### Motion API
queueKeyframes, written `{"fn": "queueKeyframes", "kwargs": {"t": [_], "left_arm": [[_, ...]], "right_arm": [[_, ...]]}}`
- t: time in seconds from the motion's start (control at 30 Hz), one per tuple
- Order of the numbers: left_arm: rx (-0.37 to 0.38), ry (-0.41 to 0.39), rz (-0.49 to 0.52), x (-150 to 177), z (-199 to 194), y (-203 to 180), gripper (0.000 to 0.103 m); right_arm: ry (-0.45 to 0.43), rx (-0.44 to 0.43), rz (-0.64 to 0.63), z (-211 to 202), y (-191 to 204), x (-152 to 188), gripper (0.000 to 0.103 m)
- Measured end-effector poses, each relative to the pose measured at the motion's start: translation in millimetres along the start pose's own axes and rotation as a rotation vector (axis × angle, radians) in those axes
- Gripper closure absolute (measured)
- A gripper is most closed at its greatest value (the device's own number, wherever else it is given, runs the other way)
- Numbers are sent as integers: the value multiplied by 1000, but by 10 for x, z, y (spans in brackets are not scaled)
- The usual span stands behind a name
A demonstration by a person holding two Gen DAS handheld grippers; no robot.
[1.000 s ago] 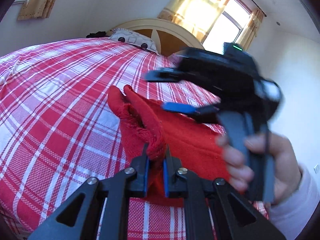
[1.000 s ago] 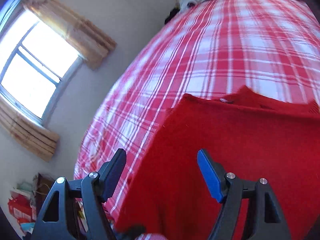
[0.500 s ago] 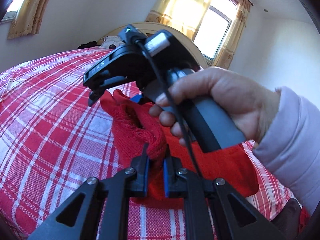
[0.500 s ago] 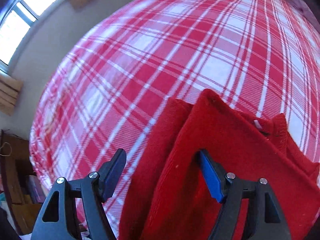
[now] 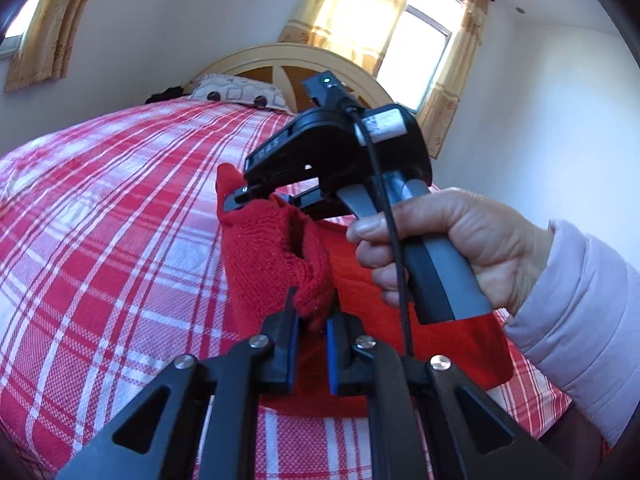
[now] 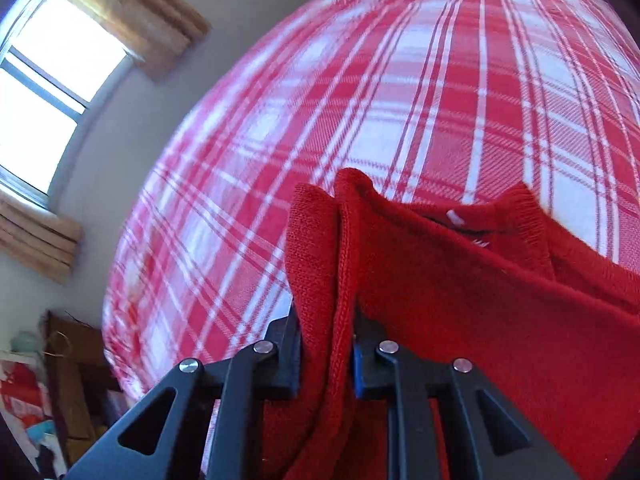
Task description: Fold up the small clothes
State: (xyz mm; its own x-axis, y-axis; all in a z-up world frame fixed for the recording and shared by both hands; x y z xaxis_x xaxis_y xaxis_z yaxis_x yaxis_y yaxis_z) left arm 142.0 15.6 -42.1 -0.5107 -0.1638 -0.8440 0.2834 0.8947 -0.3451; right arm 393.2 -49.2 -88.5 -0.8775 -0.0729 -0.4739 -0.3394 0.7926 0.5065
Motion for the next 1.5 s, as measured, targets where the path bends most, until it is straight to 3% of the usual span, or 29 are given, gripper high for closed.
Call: {"fn": "queueKeyframes", "kwargs": {"t": [0.33, 0.63, 0.87, 1.0, 1.13, 1.27, 1.3, 1.33, 1.37, 1.4, 1.5], "left_arm": [[106, -33, 97, -133, -55, -576, 91], [251, 4, 248, 65, 78, -1453, 92], [275, 121, 357, 540, 372, -1844, 91], [261, 149, 429, 720, 442, -1860, 91], [248, 179, 467, 789, 446, -1854, 89], [284, 175, 485, 641, 300, -1811, 75], [290, 170, 483, 618, 246, -1789, 60], [292, 162, 478, 579, 228, -1748, 39], [294, 153, 473, 543, 169, -1707, 30], [300, 141, 463, 493, 103, -1656, 23], [329, 109, 403, 304, -66, -1450, 18]], "right_arm": [[-208, -80, 110, -1083, -450, 118, 86], [-327, 17, 176, -2063, -1220, 646, 86], [-337, 70, 259, -2202, -1802, 1150, 86], [-328, 124, 251, -2085, -2015, 1322, 86], [-349, 119, 271, -2013, -2134, 1446, 86], [-397, 86, 322, -2078, -2202, 1520, 85], [-408, 78, 340, -2109, -2231, 1547, 85], [-420, 109, 355, -2154, -2272, 1577, 85], [-420, 137, 352, -2179, -2285, 1606, 85], [-422, 148, 347, -2198, -2281, 1627, 85], [-453, 182, 321, -2342, -2178, 1685, 85]]}}
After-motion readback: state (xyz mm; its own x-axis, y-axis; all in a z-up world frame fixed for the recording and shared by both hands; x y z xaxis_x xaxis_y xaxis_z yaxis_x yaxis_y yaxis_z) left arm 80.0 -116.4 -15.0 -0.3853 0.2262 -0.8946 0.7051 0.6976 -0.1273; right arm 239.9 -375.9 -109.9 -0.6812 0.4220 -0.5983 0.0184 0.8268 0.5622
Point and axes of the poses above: each gripper's, at about its wrist camera, not at the fingertips, and z roughly the way its jaws point, y to its left, x to its underside, the point moved 4 cm from there along z, roughly the way its jaws point, and after that the axes turned 5 degrees about -y, right-handed, at the moved point
